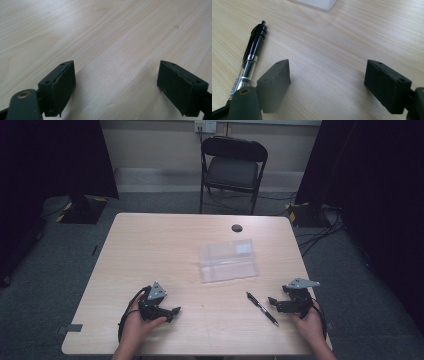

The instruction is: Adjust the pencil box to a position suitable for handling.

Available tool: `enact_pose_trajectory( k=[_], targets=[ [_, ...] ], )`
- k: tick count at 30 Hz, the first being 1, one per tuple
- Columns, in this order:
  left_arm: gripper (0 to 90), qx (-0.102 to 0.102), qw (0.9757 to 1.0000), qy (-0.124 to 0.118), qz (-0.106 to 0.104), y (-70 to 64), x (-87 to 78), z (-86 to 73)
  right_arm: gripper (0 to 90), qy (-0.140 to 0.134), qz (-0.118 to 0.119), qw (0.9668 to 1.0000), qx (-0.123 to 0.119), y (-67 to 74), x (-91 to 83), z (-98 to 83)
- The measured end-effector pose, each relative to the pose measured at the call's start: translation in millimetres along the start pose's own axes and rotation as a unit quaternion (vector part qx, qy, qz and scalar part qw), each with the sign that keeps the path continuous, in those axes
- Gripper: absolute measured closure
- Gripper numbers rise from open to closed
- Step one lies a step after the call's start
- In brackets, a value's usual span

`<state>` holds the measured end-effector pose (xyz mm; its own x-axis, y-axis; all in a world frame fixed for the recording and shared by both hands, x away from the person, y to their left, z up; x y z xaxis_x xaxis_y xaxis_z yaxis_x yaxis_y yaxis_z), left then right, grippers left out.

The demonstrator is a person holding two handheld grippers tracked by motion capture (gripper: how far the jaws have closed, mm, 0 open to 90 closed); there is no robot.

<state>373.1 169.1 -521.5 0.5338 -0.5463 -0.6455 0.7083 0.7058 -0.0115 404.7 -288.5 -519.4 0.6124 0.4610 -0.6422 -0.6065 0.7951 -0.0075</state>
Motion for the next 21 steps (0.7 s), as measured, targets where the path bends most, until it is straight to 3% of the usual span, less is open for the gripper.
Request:
enact_pose_trajectory(
  k=[12, 21],
  targets=[
    [19.2, 0.004, 1.0, 0.0, 0.0, -4.9, 1.0, 2.1, 19.7, 0.0, 0.0, 1.0, 0.0, -0.2, 0.0, 0.0],
    [24.1, 0.02, 0.9996, 0.002, -0.021, -16.6, 7.8, 10.1, 19.6, 0.0, 0.0, 1.0, 0.0, -0.2, 0.0, 0.0]
  ],
)
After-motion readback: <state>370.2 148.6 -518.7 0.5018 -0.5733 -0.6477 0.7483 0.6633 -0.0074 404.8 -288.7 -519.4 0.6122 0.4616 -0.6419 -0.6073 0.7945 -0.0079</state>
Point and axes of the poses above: each handheld gripper's, and its own axes: x roughly forward along the jaws, z roughly out of its top, y roughly to its left, the point moved 3 cm from there along x, roughly forward along the jaws, and after that the axes turned 2 degrees about -y, right-handed, at the moved point
